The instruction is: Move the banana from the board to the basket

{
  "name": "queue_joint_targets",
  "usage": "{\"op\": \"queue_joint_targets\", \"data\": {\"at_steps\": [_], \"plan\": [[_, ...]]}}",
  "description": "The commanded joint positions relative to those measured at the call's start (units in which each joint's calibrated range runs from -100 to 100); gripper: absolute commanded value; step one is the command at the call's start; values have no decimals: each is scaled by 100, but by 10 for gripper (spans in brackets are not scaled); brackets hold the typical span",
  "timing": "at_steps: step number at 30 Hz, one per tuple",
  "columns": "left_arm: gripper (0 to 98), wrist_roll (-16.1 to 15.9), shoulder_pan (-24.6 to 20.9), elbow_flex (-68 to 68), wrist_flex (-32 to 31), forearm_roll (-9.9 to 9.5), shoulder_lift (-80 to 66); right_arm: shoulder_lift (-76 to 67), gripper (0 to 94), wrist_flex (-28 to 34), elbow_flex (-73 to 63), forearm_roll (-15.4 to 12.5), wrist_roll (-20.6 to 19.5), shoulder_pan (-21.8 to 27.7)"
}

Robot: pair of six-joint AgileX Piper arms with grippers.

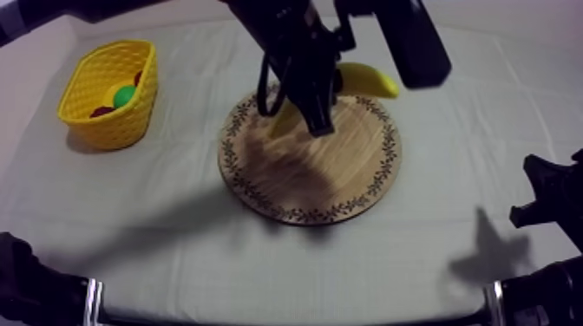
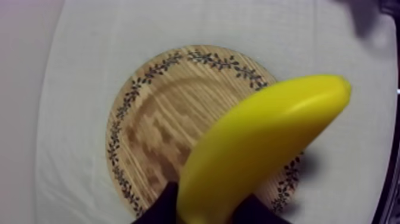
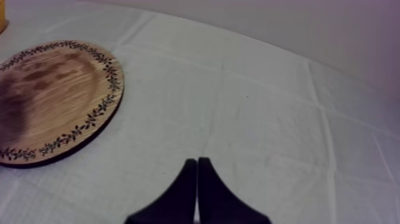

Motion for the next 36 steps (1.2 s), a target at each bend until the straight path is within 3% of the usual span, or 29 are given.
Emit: {"op": "queue_joint_targets", "data": {"at_steps": [1,23,36], "plan": [[207,141,-124,58,7,26,-72,0,3,1,1,0,2,0],[236,715,-1814,856,516,398,-938,0,3,1,1,0,2,0],[235,1148,-2936,974,986,413,-1224,0,3,1,1,0,2,0]]}}
